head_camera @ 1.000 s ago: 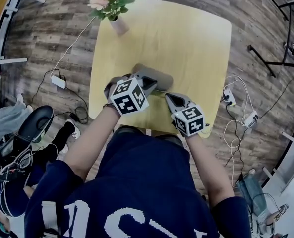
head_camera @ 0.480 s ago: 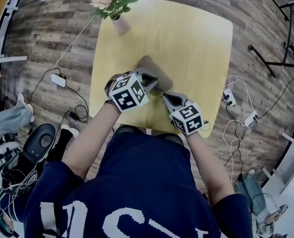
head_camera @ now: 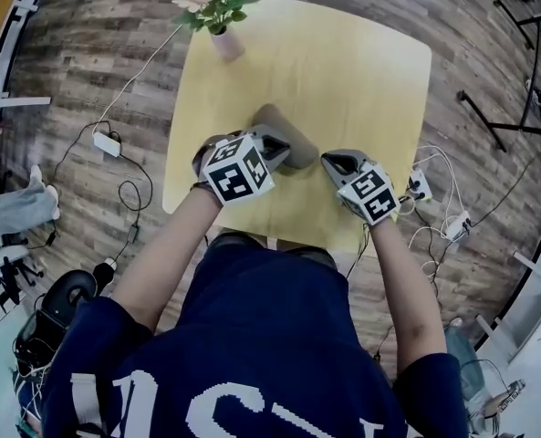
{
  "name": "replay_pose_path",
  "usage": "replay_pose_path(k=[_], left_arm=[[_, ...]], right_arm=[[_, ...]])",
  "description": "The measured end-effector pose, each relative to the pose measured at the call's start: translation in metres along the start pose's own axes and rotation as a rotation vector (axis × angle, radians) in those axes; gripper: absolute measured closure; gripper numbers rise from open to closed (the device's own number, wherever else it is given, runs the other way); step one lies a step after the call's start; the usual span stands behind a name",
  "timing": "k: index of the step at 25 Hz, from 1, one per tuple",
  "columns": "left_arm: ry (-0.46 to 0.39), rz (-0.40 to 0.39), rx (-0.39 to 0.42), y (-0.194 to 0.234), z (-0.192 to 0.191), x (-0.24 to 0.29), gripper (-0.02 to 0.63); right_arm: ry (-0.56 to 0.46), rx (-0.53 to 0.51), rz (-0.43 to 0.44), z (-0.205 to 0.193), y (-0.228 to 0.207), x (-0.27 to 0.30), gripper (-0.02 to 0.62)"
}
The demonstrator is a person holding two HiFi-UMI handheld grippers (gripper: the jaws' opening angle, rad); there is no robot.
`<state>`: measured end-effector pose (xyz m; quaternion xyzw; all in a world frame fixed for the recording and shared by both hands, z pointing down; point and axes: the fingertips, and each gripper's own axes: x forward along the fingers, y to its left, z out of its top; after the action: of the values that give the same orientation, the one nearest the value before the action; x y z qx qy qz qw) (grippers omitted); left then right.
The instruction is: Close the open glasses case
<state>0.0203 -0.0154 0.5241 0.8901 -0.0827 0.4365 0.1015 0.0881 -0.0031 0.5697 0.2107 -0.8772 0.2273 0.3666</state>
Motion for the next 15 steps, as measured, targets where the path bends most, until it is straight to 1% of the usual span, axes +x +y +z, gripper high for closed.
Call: replay_pose_path(k=[6,9,10,13,15], left_arm=[[-0.009,-0.015,-0.017,-0.002,-0.002,0.0,0.594],[-0.011,-0.021,-0.032,-0.002,0.0,-0.001,0.594],[-0.003,-0.017,-0.026,-0.003,0.001,0.0,0.594],[0.027,0.037,0.011,-0.003,0.002,0.002,0.594],[0.009,0.071,-0.022,-0.001,0.002,0.002,0.594]], right_arm=[[0.042,-0.078,0.041,0.006,-0.012,0.006,0.572],[0.056,-0.092,0.064,0.007,-0.011,0.004,0.572],[0.058,-0.094,0.063,0.007,-0.009,0.002,0.572],[0.046,-0.06,0.055,0.004,0.002,0.001,0.572],[0.035,-0.027,0.073,-0.002,0.018,0.001,0.572]])
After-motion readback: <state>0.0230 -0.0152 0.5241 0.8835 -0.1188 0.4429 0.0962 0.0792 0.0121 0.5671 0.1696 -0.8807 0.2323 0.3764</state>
